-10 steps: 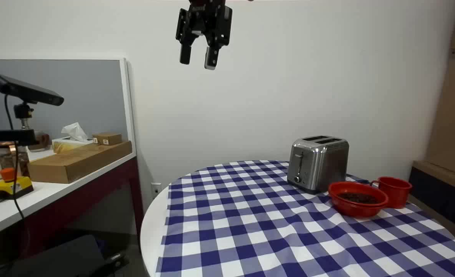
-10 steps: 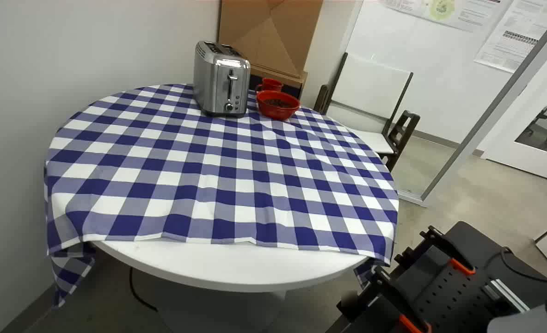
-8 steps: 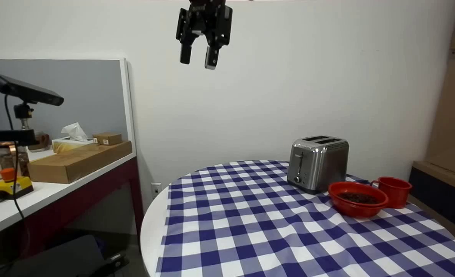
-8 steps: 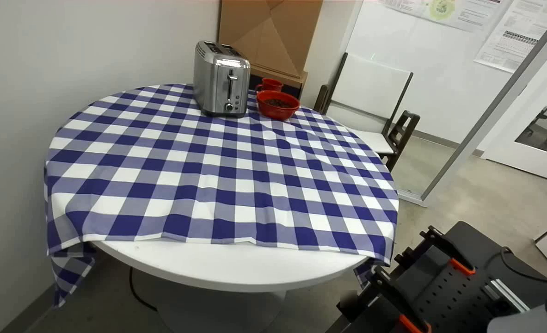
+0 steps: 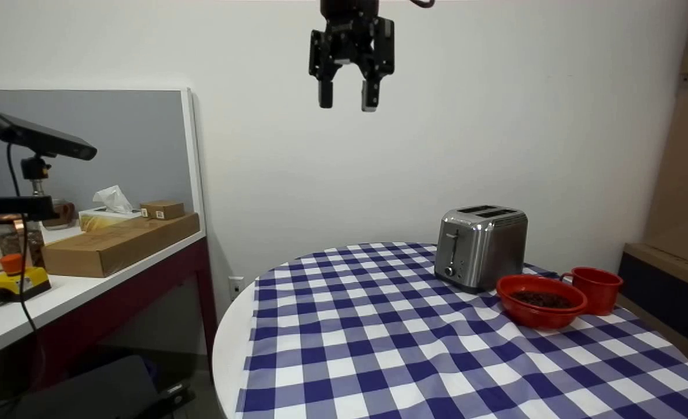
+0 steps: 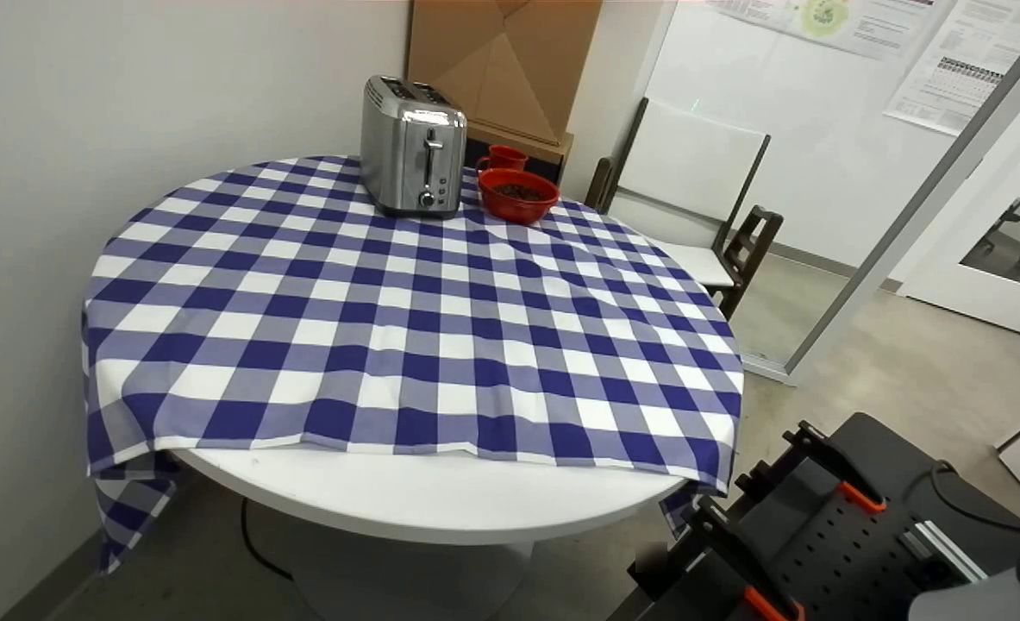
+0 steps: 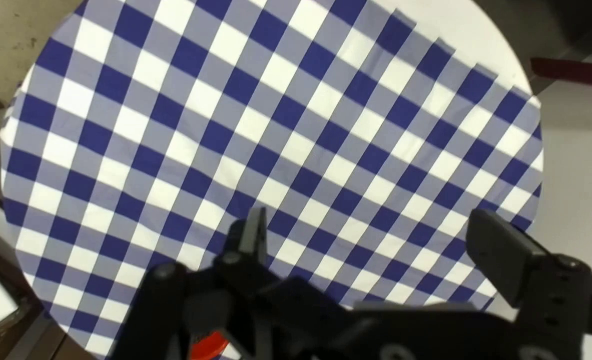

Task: Push the toaster lever down

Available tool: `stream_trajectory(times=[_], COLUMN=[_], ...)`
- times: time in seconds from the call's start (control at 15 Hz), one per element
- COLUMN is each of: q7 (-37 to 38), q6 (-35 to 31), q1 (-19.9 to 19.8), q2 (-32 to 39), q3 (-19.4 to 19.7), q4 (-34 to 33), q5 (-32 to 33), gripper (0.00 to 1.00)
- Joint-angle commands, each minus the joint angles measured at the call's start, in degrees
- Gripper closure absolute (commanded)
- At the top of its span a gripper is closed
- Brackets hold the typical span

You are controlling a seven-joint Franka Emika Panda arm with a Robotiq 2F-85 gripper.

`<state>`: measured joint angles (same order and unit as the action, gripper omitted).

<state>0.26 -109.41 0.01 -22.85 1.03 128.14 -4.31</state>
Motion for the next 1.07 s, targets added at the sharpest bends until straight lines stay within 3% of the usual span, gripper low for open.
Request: stream_trajectory(times=[0.0, 0.33, 0.6, 0.93, 1.0], q7=[-0.2, 0.8, 3.5, 7.3, 7.8], q6=[-4.5, -6.6, -11.5, -14.0, -14.1], q1=[-1.2, -0.9, 0.7, 3.9, 4.5], q2=[13.1, 29.2, 41.1, 51.7, 53.5], q3=[0.3, -0.2, -0.6, 0.3, 0.4], q4=[-11.2, -27.1, -39.3, -49.8, -51.5], q5=[2.8, 4.0, 8.6, 13.6, 14.2], gripper=[0.00, 0.00, 0.00, 0.00, 0.05])
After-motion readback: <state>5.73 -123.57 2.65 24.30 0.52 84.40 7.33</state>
